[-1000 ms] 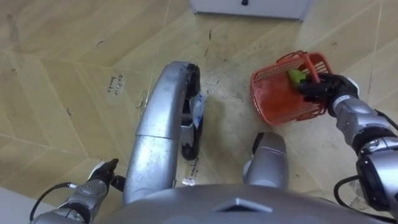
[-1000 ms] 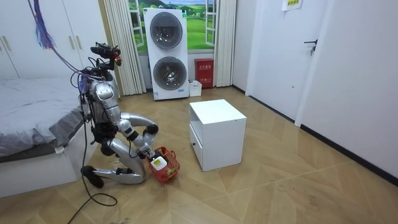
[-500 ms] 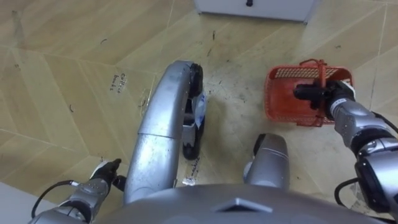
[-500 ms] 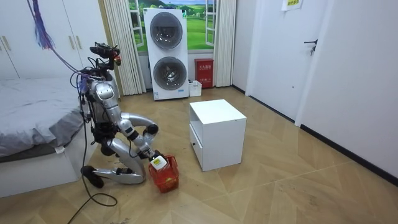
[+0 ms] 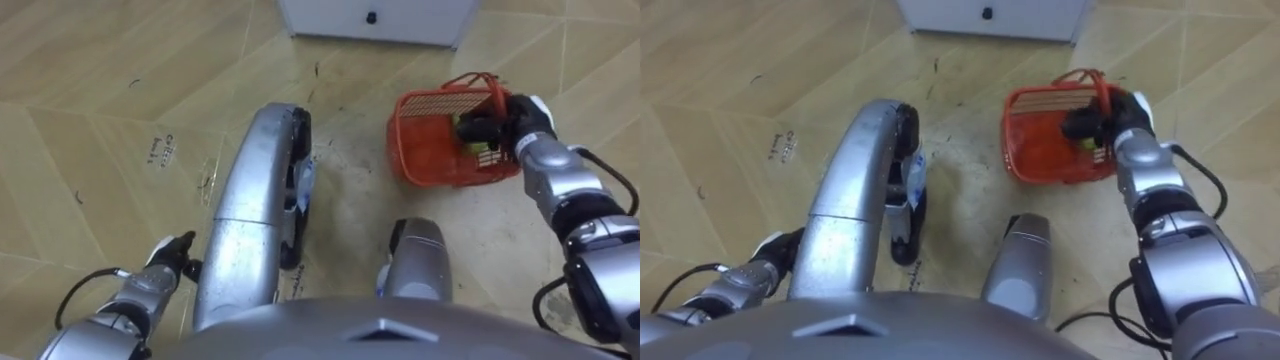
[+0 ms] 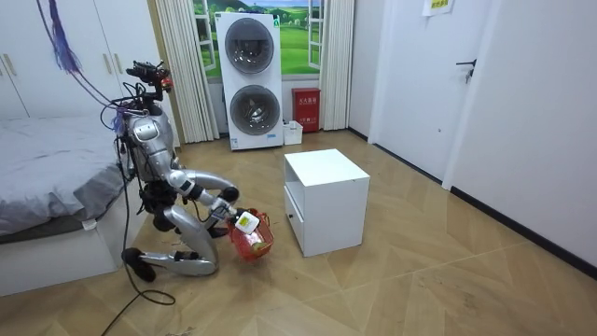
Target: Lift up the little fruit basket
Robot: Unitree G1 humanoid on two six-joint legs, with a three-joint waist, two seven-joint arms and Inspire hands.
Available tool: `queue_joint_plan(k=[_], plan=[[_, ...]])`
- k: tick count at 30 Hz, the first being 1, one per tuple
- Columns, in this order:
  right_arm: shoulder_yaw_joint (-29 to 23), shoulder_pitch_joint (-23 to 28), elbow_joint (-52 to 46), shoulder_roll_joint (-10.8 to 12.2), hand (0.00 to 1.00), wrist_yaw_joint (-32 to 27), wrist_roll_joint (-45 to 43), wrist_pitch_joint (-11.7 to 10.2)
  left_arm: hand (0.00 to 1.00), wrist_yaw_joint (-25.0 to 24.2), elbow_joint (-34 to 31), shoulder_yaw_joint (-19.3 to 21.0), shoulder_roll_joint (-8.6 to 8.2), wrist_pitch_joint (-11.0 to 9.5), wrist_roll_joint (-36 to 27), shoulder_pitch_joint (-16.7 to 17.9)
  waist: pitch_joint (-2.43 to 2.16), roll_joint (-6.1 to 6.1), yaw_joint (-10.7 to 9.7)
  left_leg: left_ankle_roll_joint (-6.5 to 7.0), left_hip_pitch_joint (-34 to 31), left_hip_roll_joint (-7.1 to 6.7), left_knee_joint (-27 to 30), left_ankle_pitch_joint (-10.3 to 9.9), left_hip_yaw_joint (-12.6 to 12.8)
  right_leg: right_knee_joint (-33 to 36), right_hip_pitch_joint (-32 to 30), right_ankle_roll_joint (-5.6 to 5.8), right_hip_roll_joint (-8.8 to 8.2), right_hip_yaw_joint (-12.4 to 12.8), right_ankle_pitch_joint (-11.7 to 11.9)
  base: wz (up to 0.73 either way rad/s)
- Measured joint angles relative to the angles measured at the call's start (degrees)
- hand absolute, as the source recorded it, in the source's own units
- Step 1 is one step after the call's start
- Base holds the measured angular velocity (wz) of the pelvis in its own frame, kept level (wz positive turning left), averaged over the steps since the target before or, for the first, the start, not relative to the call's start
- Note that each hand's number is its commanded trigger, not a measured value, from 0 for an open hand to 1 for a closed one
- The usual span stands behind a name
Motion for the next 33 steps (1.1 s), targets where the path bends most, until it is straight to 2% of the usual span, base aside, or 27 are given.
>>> queue_joint_plan(k=[1, 3, 5, 7, 8, 10, 11, 12, 13, 14, 15, 16, 17, 18, 19, 20, 21, 22, 23, 24, 25, 27, 29, 30, 31, 32, 33], plan=[[0.0, 0.1, -2.7, 0.2, 1.00, -0.2, -1.2, 0.0, 0.00, 0.6, -0.2, 1.1, 0.03, 0.0, 0.4, -1.1, -0.06, -0.12, -0.4, 0.13, 0.2, -0.63, 0.1, -0.1, -0.4, -0.5, 0.7, 0.00, 0.22, -0.3, 0.0, 0.07], [0.0, 0.1, -5.0, 1.0, 1.00, -0.6, -2.0, -0.2, 0.00, 1.4, -1.2, 2.0, 0.11, -0.2, 0.4, -2.2, -0.11, -0.20, -0.5, 0.79, 1.1, -0.66, 0.7, -0.4, -0.8, -1.9, 2.2, 0.04, 1.26, -0.3, 0.0, -0.03], [0.3, 0.1, -6.0, 1.9, 1.00, -0.6, -2.6, -0.2, 0.00, 2.2, -1.6, 2.2, 0.12, -0.7, 0.3, -3.0, -0.57, -0.46, -0.3, 1.37, 2.1, -0.19, 0.6, -0.7, -0.9, -3.9, 2.6, 0.11, 2.64, 0.3, -0.1, -0.19], [0.3, -0.1, -6.6, 2.6, 1.00, -0.6, -2.6, -0.2, 0.00, 2.5, -1.7, 2.5, 0.10, -0.9, 0.3, -3.7, -0.61, -0.48, 0.1, 1.70, 4.0, 0.74, -0.8, -0.5, -1.1, -8.0, 3.1, 0.30, 4.71, 1.6, -0.2, -0.32], [0.3, -0.1, -6.6, 2.8, 1.00, -0.6, -2.6, -0.2, 0.00, 2.5, -1.7, 3.0, 0.08, -0.9, 0.3, -3.6, -0.61, -0.46, 0.1, 1.92, 4.6, 1.07, -1.3, -0.4, -1.1, -9.2, 3.3, 0.31, 5.11, 1.9, -0.2, -0.42], [0.9, -0.1, -7.2, 3.7, 1.00, -0.6, -3.0, -0.2, 0.00, 3.0, -1.6, 4.4, 0.07, -0.9, 0.3, -2.9, -0.61, -0.47, 0.5, 3.07, 6.6, 2.69, -2.9, 0.2, -1.5, -13.7, 3.6, 0.31, 6.06, 2.6, -0.2, -0.64], [2.8, 0.0, -8.2, 3.8, 1.00, -0.6, -3.1, -0.2, 0.00, 3.3, -1.6, 5.0, 0.06, -0.8, 0.4, -2.0, -0.51, -0.08, 0.7, 4.52, 7.8, 4.05, -3.2, 1.8, -2.2, -17.6, 4.5, 0.31, 6.94, 2.7, -0.1, -0.88], [4.4, 0.3, -8.9, 4.5, 1.00, -0.5, -4.3, -0.1, 0.00, 3.3, -0.7, 5.8, 0.11, -0.7, 1.0, -1.1, -0.28, 0.15, 1.1, 5.21, 7.2, 4.99, -2.3, 6.1, -1.8, -22.3, 7.1, 0.33, 7.78, 2.4, -0.1, -0.54], [4.1, 2.6, -12.1, 3.5, 1.00, -0.5, -5.5, 0.4, 0.00, 2.9, -1.0, 6.0, -0.05, -0.6, 2.4, -1.1, -0.32, -0.92, 0.7, 6.02, 6.6, 3.01, -8.9, 5.8, 2.1, -26.6, 9.7, 0.36, 7.24, 2.1, -0.1, 0.07], [4.0, 3.6, -13.9, 3.0, 1.00, -0.5, -5.6, 0.7, 0.00, 2.6, -1.8, 5.9, -0.21, -0.7, 3.0, -1.2, -0.62, -0.98, 0.1, 7.03, 6.4, 2.17, -15.0, 5.7, 5.5, -28.6, 10.6, 0.68, 7.20, 1.9, -0.3, 0.65], [2.9, 4.2, -15.7, 1.6, 1.00, -0.5, -5.7, 1.1, 0.00, 2.4, -2.7, 6.1, -0.26, -0.7, 3.3, -1.3, -1.35, -1.45, 0.5, 10.15, 7.2, 2.52, -18.8, 5.6, 7.9, -32.7, 11.3, 1.17, 7.50, 2.0, -0.3, 0.42], [1.8, 4.2, -17.1, 2.0, 1.00, -0.7, -6.2, 1.7, 0.00, 2.7, -3.0, 6.2, -0.58, -0.6, 3.3, -1.6, -1.53, -1.09, 1.7, 10.89, 8.5, 3.32, -22.4, 5.2, 7.9, -38.9, 11.3, 2.01, 8.24, 1.8, 0.4, 0.05], [2.0, 4.2, -18.4, 2.3, 1.00, -0.7, -6.7, 2.0, 0.00, 3.0, -3.3, 6.1, -0.60, -0.5, 3.2, -1.7, -1.53, -1.10, 2.2, 10.69, 9.5, 3.33, -25.0, 5.3, 7.6, -42.3, 11.2, 1.97, 8.02, 1.6, 0.7, -0.44], [3.0, 4.5, -21.7, 3.0, 1.00, -0.2, -7.7, 2.0, 0.00, 3.7, -3.4, 6.3, -0.46, -0.4, 3.1, -1.2, -1.53, -1.12, 2.5, 10.15, 12.4, 3.40, -30.8, 6.6, 7.1, -49.2, 11.4, 2.22, 7.01, 0.9, 0.8, -0.67], [4.3, 5.5, -23.7, 3.6, 1.00, 0.1, -8.1, 0.7, 0.00, 4.8, -3.1, 7.1, -0.50, -0.2, 3.4, -0.1, -1.52, -1.10, 2.6, 9.52, 17.2, 3.43, -36.7, 8.0, 6.9, -55.2, 12.2, 2.71, 5.73, -0.3, 1.3, -0.70], [5.1, 6.2, -24.7, 3.6, 1.00, 0.2, -8.6, 0.1, 0.00, 5.3, -3.0, 7.3, -0.43, -0.1, 3.5, 0.6, -1.51, -0.95, 2.6, 9.26, 19.6, 3.43, -39.5, 8.8, 6.3, -58.4, 12.8, 2.50, 5.55, -0.9, 1.6, -0.74], [5.8, 8.2, -26.9, 3.6, 1.00, 0.4, -9.7, -0.9, 0.00, 6.3, -2.9, 7.6, -0.01, 0.4, 3.7, 1.8, -1.47, -0.50, 2.7, 8.11, 24.4, 3.45, -44.3, 10.2, 4.3, -65.3, 13.9, 2.11, 5.36, -2.6, 2.3, -0.59], [5.9, 9.4, -28.5, 3.6, 1.00, 0.6, -10.2, -1.1, 0.00, 6.6, -2.9, 8.3, 0.25, 0.5, 3.7, 2.5, -1.46, -0.50, 2.7, 7.64, 26.8, 3.57, -46.6, 10.9, 3.6, -68.7, 14.2, 1.97, 5.14, -3.8, 2.9, -0.67], [5.7, 11.4, -32.2, 3.5, 1.00, 0.6, -11.2, -1.4, 0.00, 7.2, -2.8, 9.4, 0.79, 0.6, 3.7, 3.6, -1.51, -0.58, 2.6, 6.67, 30.4, 4.05, -50.6, 12.5, 2.9, -76.1, 14.6, 2.02, 4.74, -6.1, 4.2, -0.42], [5.5, 12.8, -34.7, 3.4, 1.00, 0.6, -11.3, -2.2, 0.00, 7.4, -3.0, 10.4, 1.20, 0.9, 4.2, 4.2, -1.52, -0.65, 1.5, 5.95, 33.6, 4.42, -53.9, 13.6, 2.8, -80.6, 15.5, 2.37, 4.95, -8.2, 5.4, -0.31], [4.8, 14.1, -36.4, 3.4, 1.00, 0.6, -11.3, -2.6, 0.00, 7.5, -3.1, 10.7, 1.49, 1.3, 4.4, 4.3, -1.96, -1.38, 1.6, 4.99, 35.9, 4.41, -57.4, 14.5, 2.9, -84.5, 17.5, 2.67, 5.25, -8.7, 6.8, -0.17], [4.3, 14.4, -38.1, 3.2, 1.00, 1.0, -10.6, -2.6, 0.00, 7.8, -3.8, 10.7, 1.33, 1.3, 4.3, 4.5, -2.04, -1.56, 2.0, 3.74, 37.9, 4.88, -60.9, 15.8, 2.7, -90.3, 19.7, 2.69, 6.15, -10.8, 7.6, -0.22], [4.0, 15.6, -40.6, 3.2, 1.00, 1.9, -10.6, -2.6, 0.00, 8.4, -4.1, 10.7, 1.22, 1.3, 4.3, 4.5, -2.06, -1.56, 1.8, 2.93, 38.7, 5.01, -63.7, 17.7, 1.5, -93.9, 20.7, 2.42, 7.11, -11.3, 8.6, -0.10], [3.9, 16.9, -42.7, 3.1, 1.00, 2.8, -10.6, -2.6, 0.00, 8.8, -4.1, 10.8, 1.19, 1.4, 4.3, 4.7, -2.06, -1.55, 1.8, 1.63, 39.7, 4.75, -65.9, 18.6, -0.6, -93.8, 20.3, 2.33, 7.63, -11.6, 9.8, -0.14], [4.0, 17.9, -44.5, 3.0, 1.00, 3.5, -10.6, -2.5, 0.00, 9.3, -4.7, 11.0, 1.06, 1.9, 4.4, 5.0, -1.99, -1.30, 1.6, 0.05, 40.3, 4.24, -67.8, 19.7, -5.2, -92.4, 18.7, 1.90, 7.56, -11.5, 9.7, -0.36], [4.2, 17.7, -45.2, 2.9, 1.00, 3.8, -10.7, -2.5, 0.00, 9.5, -5.3, 11.9, 0.78, 2.0, 4.4, 5.6, -1.74, -0.94, 2.0, -0.81, 40.3, 4.22, -68.3, 20.2, -7.6, -92.2, 16.8, 1.32, 7.45, -11.6, 9.1, -0.74], [4.9, 16.9, -47.2, 2.7, 1.00, 4.1, -11.3, -2.5, 0.00, 9.6, -5.7, 13.9, 0.14, 2.0, 4.3, 7.0, -1.53, -0.50, 2.1, -1.81, 39.7, 4.65, -67.3, 21.4, -10.2, -95.1, 14.3, 1.05, 6.68, -12.2, 9.2, -0.68]])
